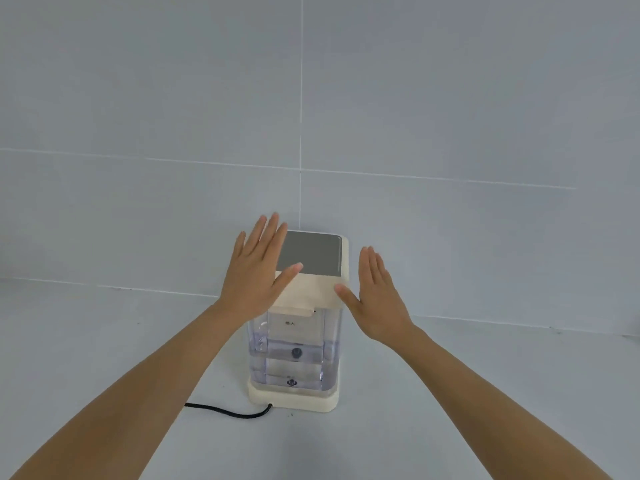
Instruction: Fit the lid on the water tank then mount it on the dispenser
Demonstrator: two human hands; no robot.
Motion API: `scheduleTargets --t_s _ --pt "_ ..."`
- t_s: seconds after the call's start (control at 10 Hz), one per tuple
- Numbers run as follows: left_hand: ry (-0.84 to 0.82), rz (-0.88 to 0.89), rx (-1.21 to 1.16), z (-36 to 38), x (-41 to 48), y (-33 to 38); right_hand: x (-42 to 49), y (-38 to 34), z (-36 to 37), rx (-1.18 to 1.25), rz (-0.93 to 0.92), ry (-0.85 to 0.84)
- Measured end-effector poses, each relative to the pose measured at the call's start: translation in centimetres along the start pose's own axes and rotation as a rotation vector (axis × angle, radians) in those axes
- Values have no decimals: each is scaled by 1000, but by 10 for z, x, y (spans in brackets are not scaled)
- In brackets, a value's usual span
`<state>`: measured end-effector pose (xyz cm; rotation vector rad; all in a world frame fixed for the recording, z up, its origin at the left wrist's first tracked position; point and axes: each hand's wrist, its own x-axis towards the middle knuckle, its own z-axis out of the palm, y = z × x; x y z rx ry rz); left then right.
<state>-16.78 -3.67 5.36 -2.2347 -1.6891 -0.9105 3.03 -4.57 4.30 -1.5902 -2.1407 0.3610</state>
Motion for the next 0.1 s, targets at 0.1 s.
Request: scheduleTargets --t_s 0.1 --pt "41 131 133 -12 22 17 7 -8 -29 -112 -46 101"
